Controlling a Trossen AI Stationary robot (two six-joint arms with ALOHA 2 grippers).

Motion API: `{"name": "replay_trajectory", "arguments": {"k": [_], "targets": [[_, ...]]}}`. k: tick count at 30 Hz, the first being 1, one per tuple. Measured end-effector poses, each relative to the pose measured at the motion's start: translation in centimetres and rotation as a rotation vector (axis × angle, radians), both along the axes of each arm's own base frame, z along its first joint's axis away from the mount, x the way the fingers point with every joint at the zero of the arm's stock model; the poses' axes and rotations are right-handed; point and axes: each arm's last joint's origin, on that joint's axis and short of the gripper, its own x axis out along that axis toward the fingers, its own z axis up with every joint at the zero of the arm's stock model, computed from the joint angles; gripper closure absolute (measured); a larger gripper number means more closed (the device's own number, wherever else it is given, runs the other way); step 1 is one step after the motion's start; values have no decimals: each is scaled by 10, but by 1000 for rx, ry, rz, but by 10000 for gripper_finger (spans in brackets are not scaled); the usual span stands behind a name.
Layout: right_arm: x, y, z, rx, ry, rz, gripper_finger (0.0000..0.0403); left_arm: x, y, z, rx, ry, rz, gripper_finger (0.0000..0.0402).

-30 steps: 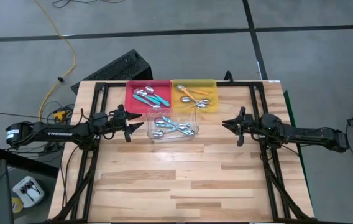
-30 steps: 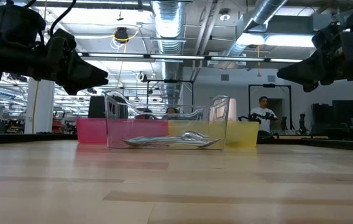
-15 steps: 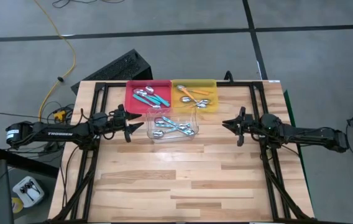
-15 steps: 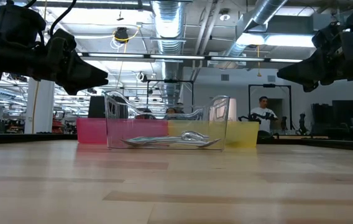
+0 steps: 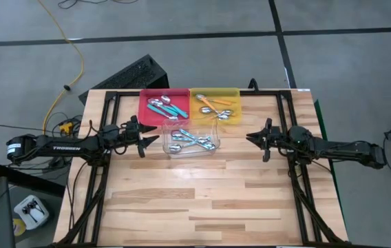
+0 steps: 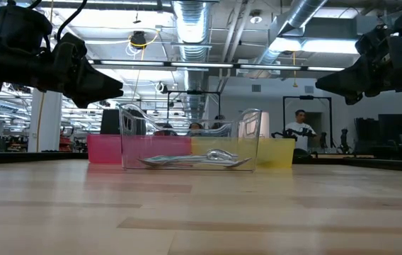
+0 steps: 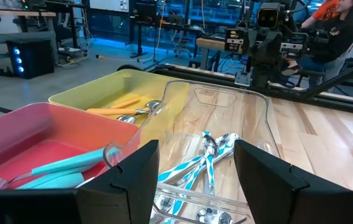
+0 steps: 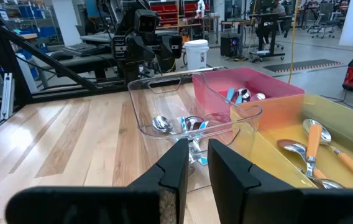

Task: Sort silverware by color (type)
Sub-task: Return to Home Position

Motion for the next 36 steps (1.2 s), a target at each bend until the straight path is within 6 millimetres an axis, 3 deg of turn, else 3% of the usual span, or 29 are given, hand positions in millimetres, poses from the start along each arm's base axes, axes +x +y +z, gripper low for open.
{"name": "replay_trajectory", "arguments": {"k": [36], "targets": [[0,0,-1,18,4,-1,316,0,0,0,-2,1,0,210]]}}
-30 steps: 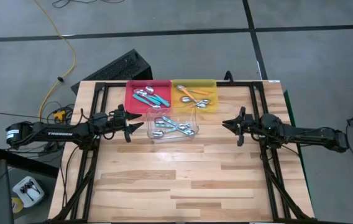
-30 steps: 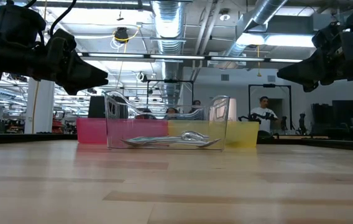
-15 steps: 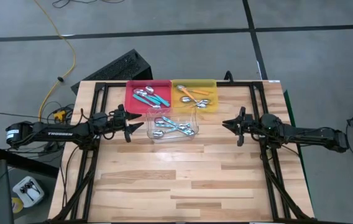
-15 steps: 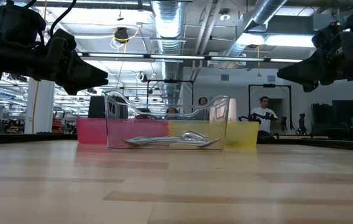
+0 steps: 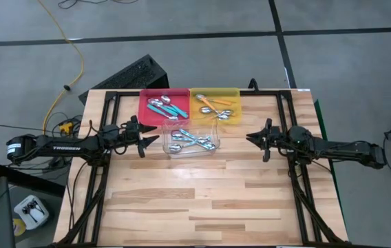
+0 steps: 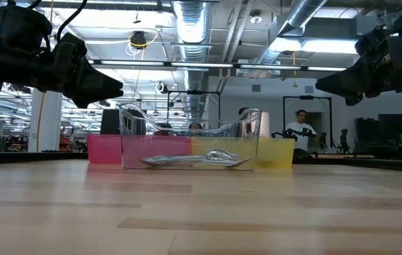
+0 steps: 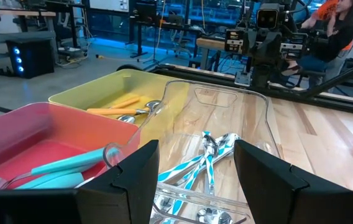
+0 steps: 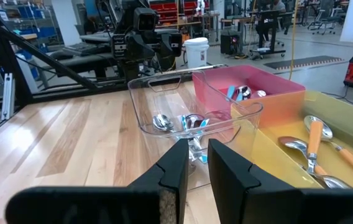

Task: Sort silverware by color (type)
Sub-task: Return to Home Position

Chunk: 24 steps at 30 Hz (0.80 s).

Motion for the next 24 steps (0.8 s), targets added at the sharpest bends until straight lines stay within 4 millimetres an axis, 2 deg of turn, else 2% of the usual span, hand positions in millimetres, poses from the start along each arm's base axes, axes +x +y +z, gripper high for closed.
{"name": "replay_trajectory", "arguments": {"k": [24], "targets": [[0,0,-2,4,18,-2,316,0,0,0,2,1,1,210]]}}
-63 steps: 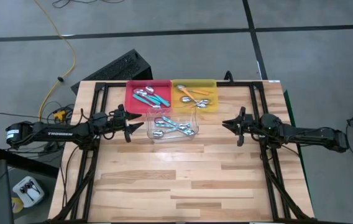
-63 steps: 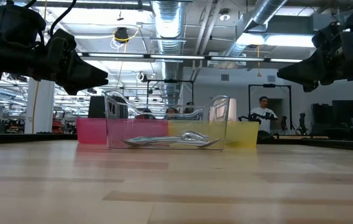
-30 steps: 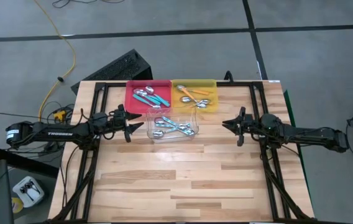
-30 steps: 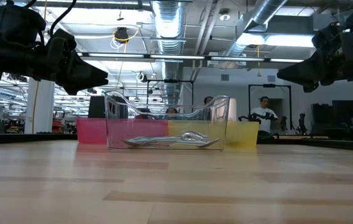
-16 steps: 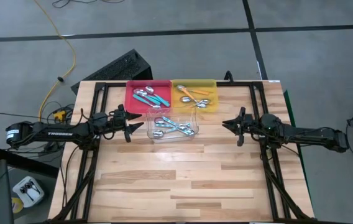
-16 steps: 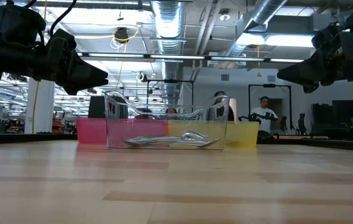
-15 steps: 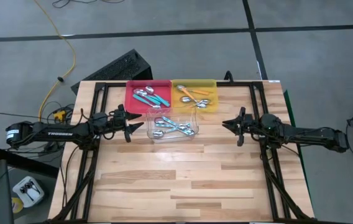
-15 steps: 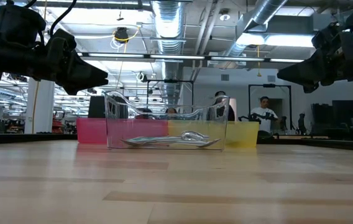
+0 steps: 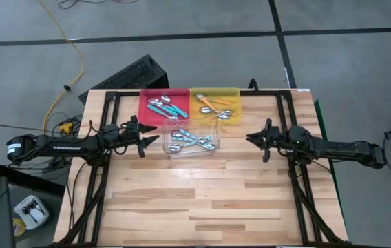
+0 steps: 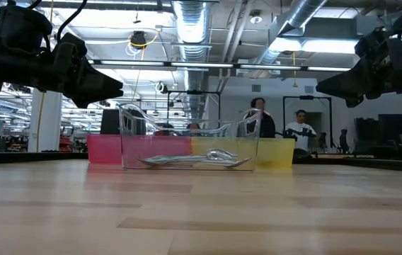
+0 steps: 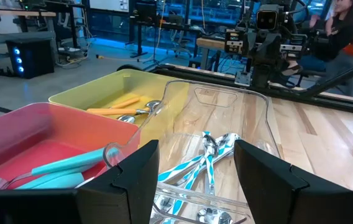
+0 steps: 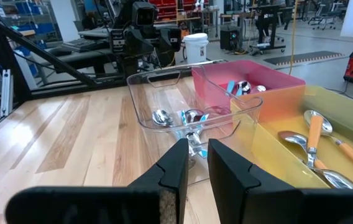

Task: Sort silverware by color (type)
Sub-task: Return to Home Position

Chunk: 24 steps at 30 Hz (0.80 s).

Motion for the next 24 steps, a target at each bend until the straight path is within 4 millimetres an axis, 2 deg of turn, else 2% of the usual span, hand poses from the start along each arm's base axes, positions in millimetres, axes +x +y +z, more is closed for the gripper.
{"name": "replay_trajectory", "arguments": {"k": [24], "targets": [[0,0,0,7,-2,-3,316,0,0,-3,-24,25,8,210]]}}
